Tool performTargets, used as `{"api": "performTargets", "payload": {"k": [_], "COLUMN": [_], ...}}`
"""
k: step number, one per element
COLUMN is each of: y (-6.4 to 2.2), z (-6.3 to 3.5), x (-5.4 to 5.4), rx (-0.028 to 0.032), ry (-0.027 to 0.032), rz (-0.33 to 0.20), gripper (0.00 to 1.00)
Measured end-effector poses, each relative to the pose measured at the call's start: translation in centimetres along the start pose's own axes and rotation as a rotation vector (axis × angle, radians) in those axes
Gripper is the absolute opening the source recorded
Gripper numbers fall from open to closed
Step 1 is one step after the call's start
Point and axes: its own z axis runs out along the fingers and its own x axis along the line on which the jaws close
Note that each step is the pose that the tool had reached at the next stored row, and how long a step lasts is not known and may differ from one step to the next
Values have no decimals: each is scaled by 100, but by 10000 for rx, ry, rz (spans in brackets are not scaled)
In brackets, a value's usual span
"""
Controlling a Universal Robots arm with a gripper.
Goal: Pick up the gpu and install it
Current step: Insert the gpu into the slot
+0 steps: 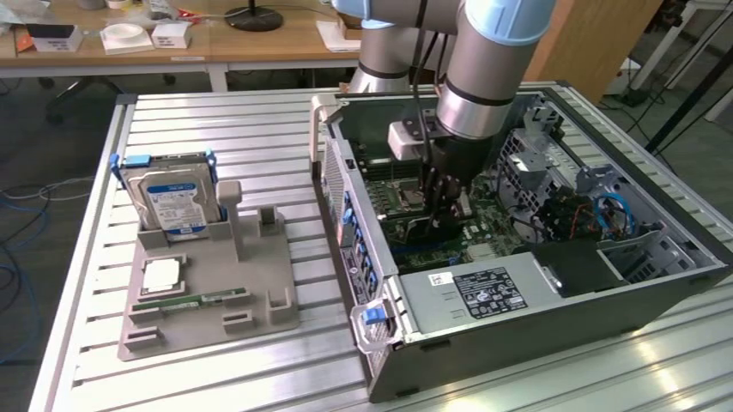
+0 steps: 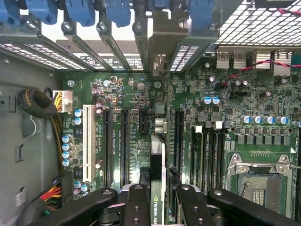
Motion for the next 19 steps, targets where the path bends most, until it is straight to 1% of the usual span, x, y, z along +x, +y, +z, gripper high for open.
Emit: {"api": "performTargets", "payload": {"k": [5, 13, 15, 19], "y": [6, 13, 17, 22], "z": [15, 45, 58, 62], "x": [4, 20, 22, 26], "rx": [27, 40, 49, 48], "ry": [-2, -1, -12, 0], "rz": [-1, 0, 2, -1], "gripper": [26, 26, 26, 26]}}
